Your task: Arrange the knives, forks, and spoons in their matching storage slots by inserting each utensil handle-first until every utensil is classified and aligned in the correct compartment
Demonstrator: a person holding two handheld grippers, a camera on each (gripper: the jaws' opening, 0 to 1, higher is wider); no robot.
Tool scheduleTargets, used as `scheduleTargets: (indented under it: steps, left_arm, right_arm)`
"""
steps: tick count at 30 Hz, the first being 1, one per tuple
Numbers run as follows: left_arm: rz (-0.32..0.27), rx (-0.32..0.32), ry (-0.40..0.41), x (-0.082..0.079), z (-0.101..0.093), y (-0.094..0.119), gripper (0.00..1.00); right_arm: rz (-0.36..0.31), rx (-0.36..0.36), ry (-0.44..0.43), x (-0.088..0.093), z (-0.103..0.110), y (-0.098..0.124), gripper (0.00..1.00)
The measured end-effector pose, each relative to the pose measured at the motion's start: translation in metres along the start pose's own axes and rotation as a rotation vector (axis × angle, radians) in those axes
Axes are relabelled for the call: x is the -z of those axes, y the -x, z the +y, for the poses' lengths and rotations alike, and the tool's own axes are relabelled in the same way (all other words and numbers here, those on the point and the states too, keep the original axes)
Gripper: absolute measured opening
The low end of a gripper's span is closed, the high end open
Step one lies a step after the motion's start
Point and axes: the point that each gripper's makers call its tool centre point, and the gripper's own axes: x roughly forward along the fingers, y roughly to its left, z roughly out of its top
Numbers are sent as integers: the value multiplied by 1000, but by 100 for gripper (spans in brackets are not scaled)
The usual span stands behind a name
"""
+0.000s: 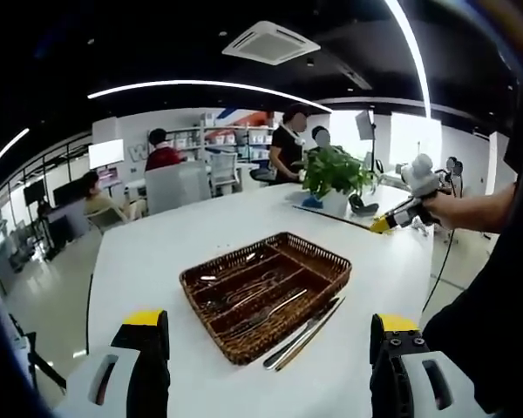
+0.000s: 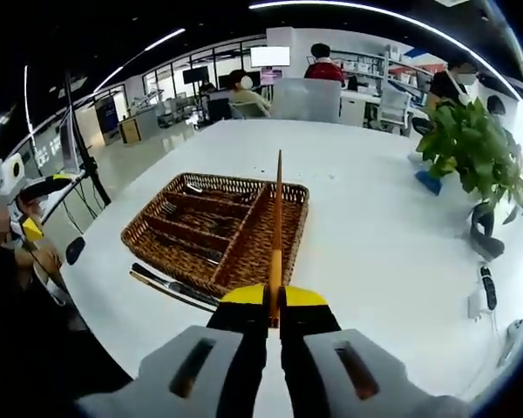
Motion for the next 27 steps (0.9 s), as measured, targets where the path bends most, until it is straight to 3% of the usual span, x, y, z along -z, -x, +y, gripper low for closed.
scheduleTargets:
  steps: [15, 27]
  left_arm:
    - [2, -18, 18, 1, 9, 4, 100]
    - [9, -30, 28, 4, 17, 9, 100]
  right_arm:
    - [22, 1, -17, -17, 2, -48, 1]
    - [30, 3, -17, -26, 2, -66, 1]
